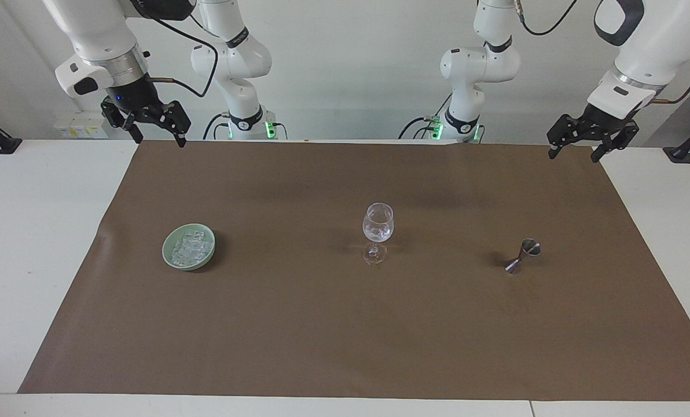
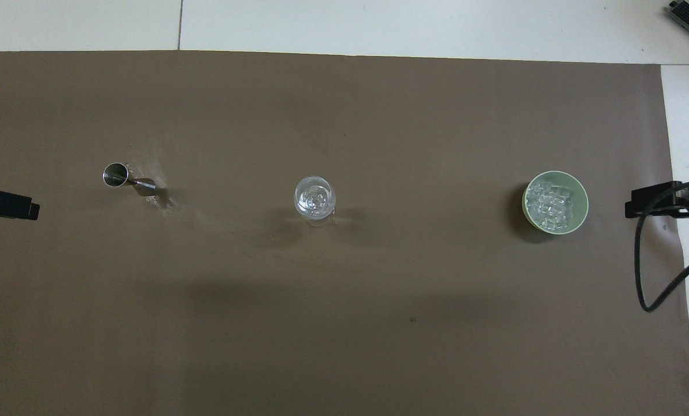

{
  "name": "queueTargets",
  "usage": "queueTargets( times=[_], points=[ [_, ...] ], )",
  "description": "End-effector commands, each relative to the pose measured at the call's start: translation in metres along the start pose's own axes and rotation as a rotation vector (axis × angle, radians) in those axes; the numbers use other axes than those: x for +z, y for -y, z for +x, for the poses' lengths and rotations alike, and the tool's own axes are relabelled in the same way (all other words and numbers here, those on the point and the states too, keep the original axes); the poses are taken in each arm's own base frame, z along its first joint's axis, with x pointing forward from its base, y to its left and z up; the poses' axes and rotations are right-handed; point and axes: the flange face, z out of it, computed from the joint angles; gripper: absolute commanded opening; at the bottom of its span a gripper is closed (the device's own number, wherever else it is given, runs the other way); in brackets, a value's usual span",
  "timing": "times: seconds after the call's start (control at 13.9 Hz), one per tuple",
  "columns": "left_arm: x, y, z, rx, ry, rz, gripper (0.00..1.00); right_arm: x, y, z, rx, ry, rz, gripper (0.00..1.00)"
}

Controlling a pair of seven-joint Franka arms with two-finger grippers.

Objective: Pour wine and add ice with both arms

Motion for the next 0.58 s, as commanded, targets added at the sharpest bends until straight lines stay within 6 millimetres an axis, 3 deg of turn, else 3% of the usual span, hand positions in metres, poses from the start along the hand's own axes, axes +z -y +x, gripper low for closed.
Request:
queueTargets(
  times=[0.0, 0.51],
  points=[
    [-0.0033, 0.0001, -0.0056, -0.009, -0.003, 0.019, 1.00, -0.0001, 0.0004, -0.0058, -0.016, 0.010, 0.016, 1.00],
    [-0.0016, -0.0001, -0.0068, -0.009, 0.009, 0.017, 1.00, -0.0001, 0.0012, -0.0059, -0.017, 0.010, 0.016, 1.00]
  ],
)
